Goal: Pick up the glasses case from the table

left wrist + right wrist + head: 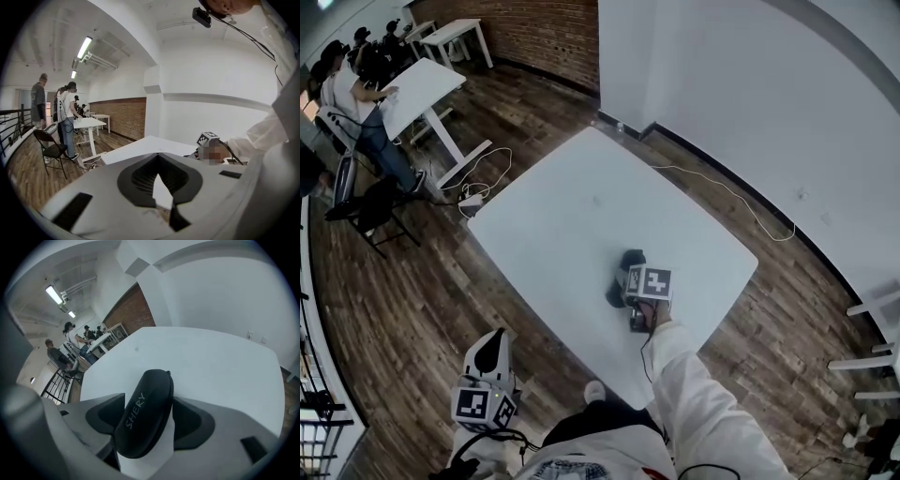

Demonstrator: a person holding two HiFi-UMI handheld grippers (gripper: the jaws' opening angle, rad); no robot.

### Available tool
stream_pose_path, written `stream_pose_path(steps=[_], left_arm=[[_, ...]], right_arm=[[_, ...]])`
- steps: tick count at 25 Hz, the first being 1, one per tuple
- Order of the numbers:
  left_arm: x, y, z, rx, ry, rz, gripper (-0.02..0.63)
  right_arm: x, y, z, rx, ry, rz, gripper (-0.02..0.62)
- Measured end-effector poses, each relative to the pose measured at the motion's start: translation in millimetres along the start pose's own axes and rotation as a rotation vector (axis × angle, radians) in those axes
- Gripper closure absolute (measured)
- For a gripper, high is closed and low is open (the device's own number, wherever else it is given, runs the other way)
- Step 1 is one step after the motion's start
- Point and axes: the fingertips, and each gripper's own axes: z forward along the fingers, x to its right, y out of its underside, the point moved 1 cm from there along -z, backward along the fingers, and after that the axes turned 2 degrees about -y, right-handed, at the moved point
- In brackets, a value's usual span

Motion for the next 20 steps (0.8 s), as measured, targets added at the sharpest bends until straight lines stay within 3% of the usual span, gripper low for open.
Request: stream_pose_path(steps=[8,13,15,17,18,20], left_arm=[[-24,7,-8,-0.003,-0.044,-0.039,0.584],[-18,10,-5,-0.007,-0.032,-0.044,0.584],[-16,10,-4,-0.003,-0.032,-0.044,0.584],[-20,9,-7,0.000,-0.041,-0.042,0.583],[-24,10,-10,0.000,-0.049,-0.042,0.584],[-33,12,-13,-0.005,-0.064,-0.051,0.584]], right_arm=[[-14,-1,19,-0.083,0.094,-0.106,0.265],[-20,8,34,-0.105,0.049,0.040,0.242],[-24,10,37,-0.125,0.100,-0.037,0.235],[-32,14,42,-0.153,0.149,-0.210,0.244],[-34,15,45,-0.152,0.164,-0.288,0.308],[-37,17,45,-0.129,0.161,-0.338,0.308]])
